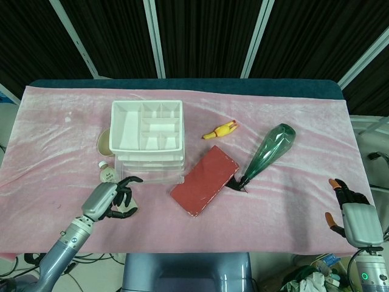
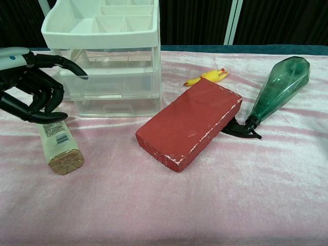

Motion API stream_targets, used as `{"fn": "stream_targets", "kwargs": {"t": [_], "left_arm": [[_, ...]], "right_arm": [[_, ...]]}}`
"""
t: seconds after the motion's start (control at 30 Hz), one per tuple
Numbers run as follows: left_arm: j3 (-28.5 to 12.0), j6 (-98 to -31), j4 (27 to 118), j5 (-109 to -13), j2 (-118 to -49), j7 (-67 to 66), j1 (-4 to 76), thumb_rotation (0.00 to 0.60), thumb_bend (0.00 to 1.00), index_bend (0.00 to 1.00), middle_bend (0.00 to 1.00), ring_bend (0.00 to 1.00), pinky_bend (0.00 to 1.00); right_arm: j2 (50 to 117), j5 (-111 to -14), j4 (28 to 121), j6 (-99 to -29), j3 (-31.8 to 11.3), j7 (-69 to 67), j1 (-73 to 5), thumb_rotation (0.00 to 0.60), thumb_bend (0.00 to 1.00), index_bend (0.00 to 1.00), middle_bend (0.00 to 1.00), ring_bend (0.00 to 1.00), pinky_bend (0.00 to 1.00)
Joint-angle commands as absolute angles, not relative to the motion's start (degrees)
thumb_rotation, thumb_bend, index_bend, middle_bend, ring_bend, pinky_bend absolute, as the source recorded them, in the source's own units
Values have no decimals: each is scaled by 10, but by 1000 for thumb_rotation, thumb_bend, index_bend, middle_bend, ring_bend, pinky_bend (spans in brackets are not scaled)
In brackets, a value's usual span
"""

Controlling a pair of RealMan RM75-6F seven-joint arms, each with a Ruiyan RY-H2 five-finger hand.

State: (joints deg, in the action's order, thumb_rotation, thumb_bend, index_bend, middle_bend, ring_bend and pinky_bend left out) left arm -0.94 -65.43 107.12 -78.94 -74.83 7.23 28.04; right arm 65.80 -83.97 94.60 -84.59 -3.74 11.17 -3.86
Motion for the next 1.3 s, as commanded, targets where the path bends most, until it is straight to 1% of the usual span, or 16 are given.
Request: {"fn": "stream_targets", "kwargs": {"t": [0.03,0.13,0.4,0.7,0.8,0.9,0.93,0.97,1.03,1.07,1.13,1.2,1.3], "left_arm": [[-12,-652,1071,-785,-751,68,279,600,272,254,697,709,702],[-11,-650,1075,-788,-751,68,279,600,272,254,702,715,703],[7,-644,1103,-821,-734,71,272,600,271,247,705,717,704],[9,-640,1109,-823,-732,57,269,600,272,240,704,717,704],[10,-636,1108,-824,-732,58,269,600,272,180,701,717,705],[12,-626,1109,-830,-727,63,273,600,271,72,688,712,705],[13,-623,1110,-833,-725,67,274,600,268,51,676,692,704],[15,-619,1112,-836,-722,73,275,600,258,36,657,650,701],[18,-611,1115,-846,-715,88,278,600,225,16,603,520,675],[20,-609,1116,-854,-712,94,279,600,203,9,569,444,646],[24,-608,1117,-867,-705,107,280,600,179,2,516,364,594],[35,-608,1127,-892,-691,126,280,600,167,0,479,330,563],[52,-628,1143,-932,-664,134,270,600,162,0,474,329,546]], "right_arm": [[658,-839,946,-846,-38,111,-39,600,278,147,123,277,278],[657,-839,947,-846,-38,112,-39,600,279,148,123,277,278],[657,-838,948,-845,-38,111,-39,600,280,149,123,277,278],[656,-835,950,-843,-38,109,-39,600,281,149,125,277,278],[655,-833,950,-842,-38,110,-39,600,283,149,125,277,278],[655,-833,951,-842,-39,111,-39,600,284,149,127,277,278],[655,-833,951,-842,-39,112,-39,600,283,149,127,277,278],[655,-832,951,-843,-39,112,-39,600,283,149,128,277,278],[655,-832,951,-843,-39,112,-39,600,284,149,128,277,278],[655,-831,951,-843,-39,112,-39,600,284,149,129,277,278],[655,-831,952,-843,-39,113,-39,600,284,149,128,277,278],[655,-830,952,-842,-39,113,-38,600,286,149,129,277,278],[654,-827,953,-841,-40,113,-39,600,289,150,129,277,278]]}}
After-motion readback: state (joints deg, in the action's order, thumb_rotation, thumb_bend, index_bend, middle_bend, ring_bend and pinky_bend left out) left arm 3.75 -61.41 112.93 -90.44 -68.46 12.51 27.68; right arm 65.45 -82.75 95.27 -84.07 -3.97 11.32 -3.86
